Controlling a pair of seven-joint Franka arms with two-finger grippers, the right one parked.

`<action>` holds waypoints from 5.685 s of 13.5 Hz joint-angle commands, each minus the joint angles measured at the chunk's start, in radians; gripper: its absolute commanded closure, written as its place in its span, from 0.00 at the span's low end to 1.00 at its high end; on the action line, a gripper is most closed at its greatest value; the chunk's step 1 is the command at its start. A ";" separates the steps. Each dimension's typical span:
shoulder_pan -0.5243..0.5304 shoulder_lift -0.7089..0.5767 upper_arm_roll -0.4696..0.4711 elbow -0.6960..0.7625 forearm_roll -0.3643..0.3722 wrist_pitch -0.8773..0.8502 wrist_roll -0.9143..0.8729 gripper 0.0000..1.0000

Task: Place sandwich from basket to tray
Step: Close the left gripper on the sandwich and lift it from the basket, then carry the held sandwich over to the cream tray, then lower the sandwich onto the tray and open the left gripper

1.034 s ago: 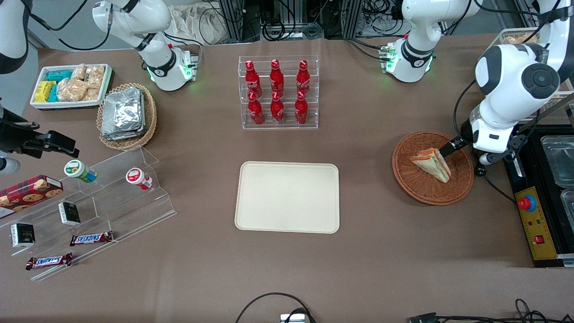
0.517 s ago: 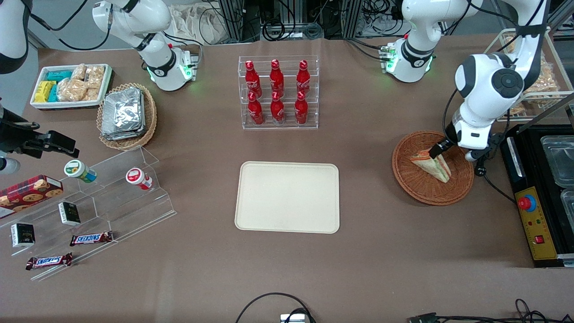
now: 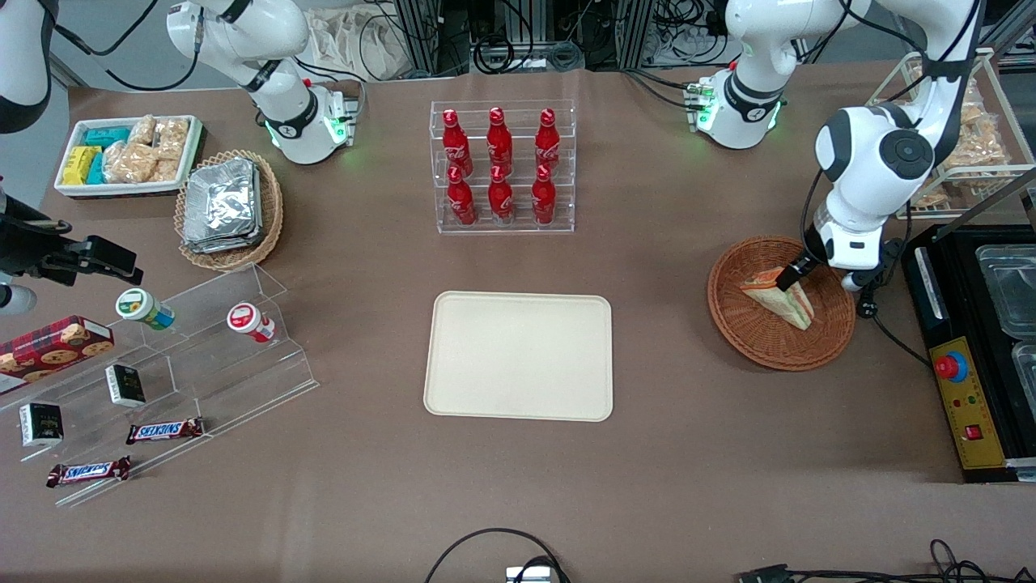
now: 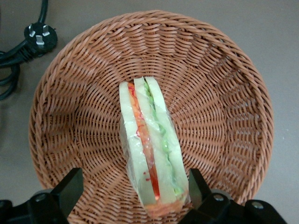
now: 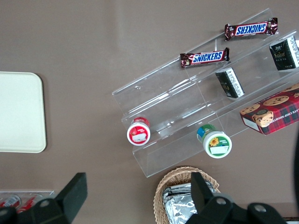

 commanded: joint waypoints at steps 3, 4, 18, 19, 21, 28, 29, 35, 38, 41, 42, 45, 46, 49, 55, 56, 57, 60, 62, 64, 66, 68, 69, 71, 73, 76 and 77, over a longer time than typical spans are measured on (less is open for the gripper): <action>0.006 0.040 -0.009 -0.014 0.013 0.076 -0.071 0.00; 0.004 0.053 -0.009 -0.016 0.012 0.090 -0.074 0.00; -0.005 0.094 -0.014 0.013 0.013 0.137 -0.131 0.78; -0.007 0.076 -0.015 0.016 0.024 0.114 -0.127 0.79; -0.017 0.035 -0.018 0.041 0.126 0.018 -0.113 0.79; -0.019 -0.002 -0.141 0.237 0.185 -0.291 0.223 0.77; -0.019 0.001 -0.153 0.243 0.183 -0.291 0.260 0.77; -0.036 0.036 -0.273 0.343 0.173 -0.291 0.378 0.81; -0.065 0.129 -0.332 0.493 0.170 -0.390 0.358 0.80; -0.067 0.218 -0.386 0.619 0.171 -0.469 0.316 0.80; -0.067 0.241 -0.405 0.642 0.173 -0.469 0.286 0.80; -0.068 0.332 -0.461 0.741 0.189 -0.469 0.193 0.80; -0.068 0.356 -0.477 0.771 0.191 -0.470 0.170 0.80; -0.131 0.419 -0.480 0.826 0.208 -0.472 0.131 0.80; -0.243 0.635 -0.478 0.969 0.418 -0.470 -0.080 0.80; -0.246 0.672 -0.478 0.998 0.421 -0.469 -0.081 0.80; -0.255 0.704 -0.478 1.027 0.421 -0.470 -0.079 0.80; -0.274 0.760 -0.475 1.046 0.429 -0.469 -0.079 0.80; -0.281 0.791 -0.475 1.052 0.438 -0.466 -0.080 0.80; -0.295 0.821 -0.472 1.058 0.470 -0.466 -0.093 0.80; -0.297 0.829 -0.472 1.059 0.473 -0.464 -0.088 0.79; -0.297 0.844 -0.472 1.062 0.501 -0.464 -0.096 0.77; -0.297 0.853 -0.472 1.064 0.512 -0.463 -0.099 0.76; -0.298 0.855 -0.472 1.064 0.513 -0.464 -0.099 0.67; -0.303 0.857 -0.472 1.064 0.513 -0.463 -0.108 0.28; -0.303 0.855 -0.472 1.065 0.513 -0.463 -0.156 0.00; -0.303 0.854 -0.472 1.073 0.513 -0.463 -0.172 0.00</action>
